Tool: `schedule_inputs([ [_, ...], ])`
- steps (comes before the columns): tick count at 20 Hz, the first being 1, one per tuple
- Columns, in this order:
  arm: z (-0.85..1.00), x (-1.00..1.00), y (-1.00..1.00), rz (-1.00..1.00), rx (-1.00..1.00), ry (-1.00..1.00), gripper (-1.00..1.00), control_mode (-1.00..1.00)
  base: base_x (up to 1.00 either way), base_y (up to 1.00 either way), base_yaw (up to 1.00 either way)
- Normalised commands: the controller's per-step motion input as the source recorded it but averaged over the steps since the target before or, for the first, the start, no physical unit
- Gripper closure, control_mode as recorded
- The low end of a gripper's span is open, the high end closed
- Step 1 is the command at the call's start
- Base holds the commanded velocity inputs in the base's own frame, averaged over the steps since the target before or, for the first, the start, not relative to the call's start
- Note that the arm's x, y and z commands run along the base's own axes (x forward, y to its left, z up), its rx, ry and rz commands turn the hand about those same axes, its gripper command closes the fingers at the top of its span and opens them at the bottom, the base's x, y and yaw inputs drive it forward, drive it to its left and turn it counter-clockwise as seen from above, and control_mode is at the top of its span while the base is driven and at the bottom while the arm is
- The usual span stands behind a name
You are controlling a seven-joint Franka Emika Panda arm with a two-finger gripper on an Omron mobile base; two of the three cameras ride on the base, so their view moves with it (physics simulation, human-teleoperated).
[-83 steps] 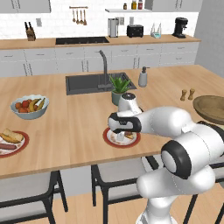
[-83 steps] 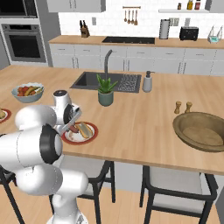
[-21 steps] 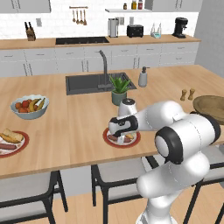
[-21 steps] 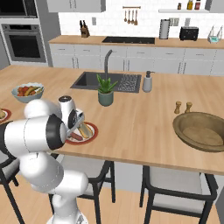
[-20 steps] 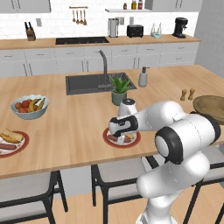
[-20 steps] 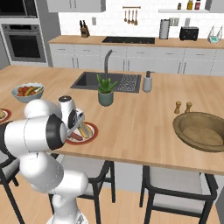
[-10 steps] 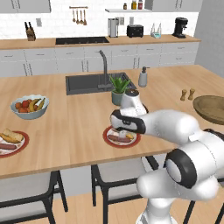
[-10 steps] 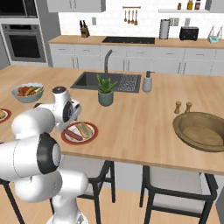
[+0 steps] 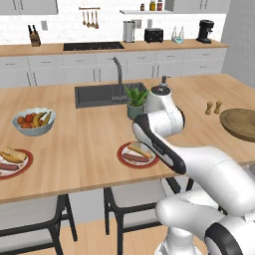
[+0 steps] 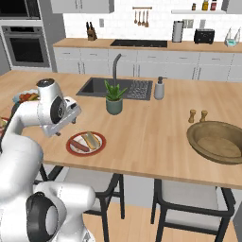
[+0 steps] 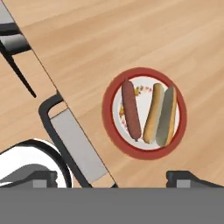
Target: Place one bun and one sausage from the bowl on each plate.
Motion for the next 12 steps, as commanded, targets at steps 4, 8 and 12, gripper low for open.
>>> schedule_inputs([
  [4,1.0,-0.89,-0.24,-0.27,0.1,0.15,-1.0,-1.0,0.0,0.0,0.0],
  [8,1.0,-0.96,-0.44,-0.26,0.23,0.22,-1.0,-1.0,0.0,0.0,0.0],
  [12,1.0,-0.99,-0.49,-0.25,0.26,0.26,-1.0,-1.0,0.0,0.0,0.0],
])
